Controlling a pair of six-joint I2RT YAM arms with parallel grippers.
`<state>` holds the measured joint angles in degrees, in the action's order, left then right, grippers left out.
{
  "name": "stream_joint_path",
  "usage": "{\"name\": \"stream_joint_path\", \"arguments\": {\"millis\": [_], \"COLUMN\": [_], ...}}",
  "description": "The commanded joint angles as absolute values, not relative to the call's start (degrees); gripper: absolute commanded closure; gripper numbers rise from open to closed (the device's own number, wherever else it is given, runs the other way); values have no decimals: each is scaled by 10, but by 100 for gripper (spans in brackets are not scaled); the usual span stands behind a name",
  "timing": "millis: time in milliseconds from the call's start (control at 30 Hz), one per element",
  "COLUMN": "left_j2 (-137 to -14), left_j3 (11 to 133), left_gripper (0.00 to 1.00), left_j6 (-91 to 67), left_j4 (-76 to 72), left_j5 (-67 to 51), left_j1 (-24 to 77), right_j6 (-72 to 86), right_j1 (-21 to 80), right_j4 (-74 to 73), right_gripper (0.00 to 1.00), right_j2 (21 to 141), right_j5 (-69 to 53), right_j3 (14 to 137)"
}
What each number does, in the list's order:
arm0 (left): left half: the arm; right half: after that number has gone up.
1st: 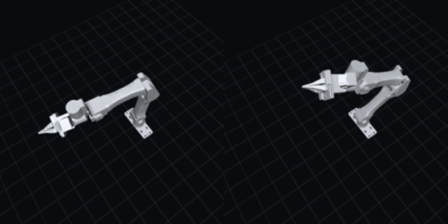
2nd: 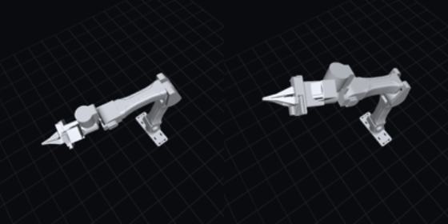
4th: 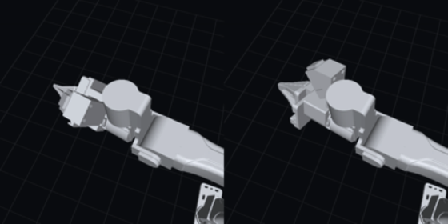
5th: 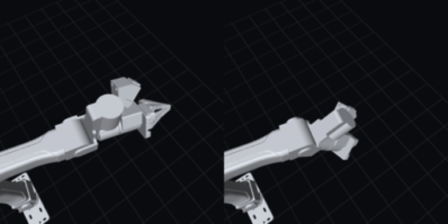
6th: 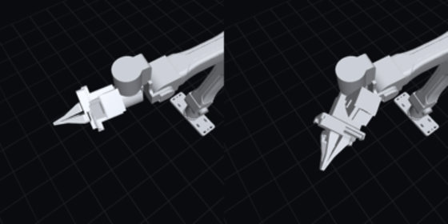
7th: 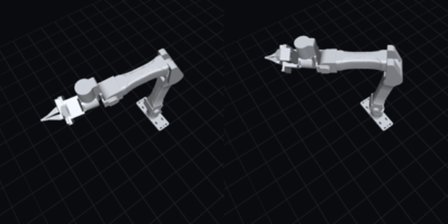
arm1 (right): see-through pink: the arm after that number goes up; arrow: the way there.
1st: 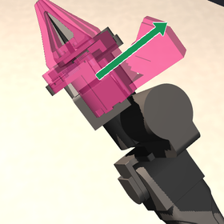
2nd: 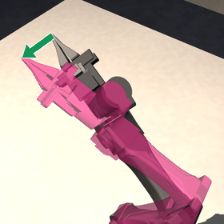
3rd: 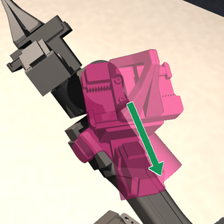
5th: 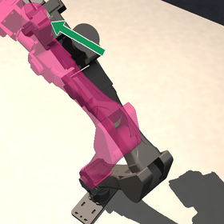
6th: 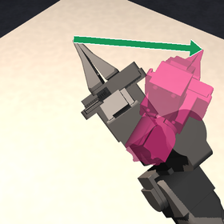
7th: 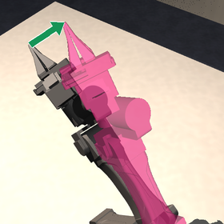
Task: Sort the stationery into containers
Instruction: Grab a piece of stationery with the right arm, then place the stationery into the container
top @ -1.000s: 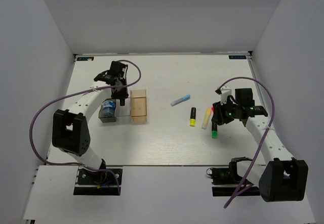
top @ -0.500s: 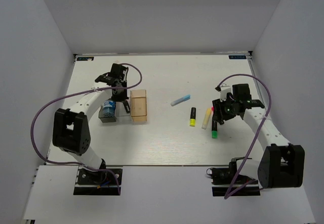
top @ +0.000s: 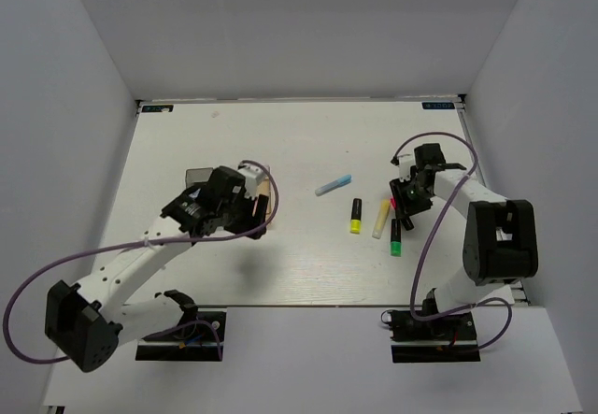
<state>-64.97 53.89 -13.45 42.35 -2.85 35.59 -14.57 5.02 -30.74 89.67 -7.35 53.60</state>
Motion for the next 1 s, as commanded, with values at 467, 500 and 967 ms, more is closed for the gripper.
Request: {"name": "stream_joint_path", "arguments": {"millis": [467,500,967], "left_j2": [-454,-440,-255], "left_j3": [389,384,306], "left_gripper": [24,24,24], "left_j6": [-117,-118,-148], "left_j4": [396,399,366], "left_j5": [-65,-64,160], "left_j1": [351,351,350], "right_j6": [-176,-178,-99], "right_j1": [51,51,216], "right_j4": [-300,-307,-428], "right_gripper": [100,100,100], "right_j2": [992,989,940], "right_j5": [-26,-29,-368], "right_j3": [580,584,812]}}
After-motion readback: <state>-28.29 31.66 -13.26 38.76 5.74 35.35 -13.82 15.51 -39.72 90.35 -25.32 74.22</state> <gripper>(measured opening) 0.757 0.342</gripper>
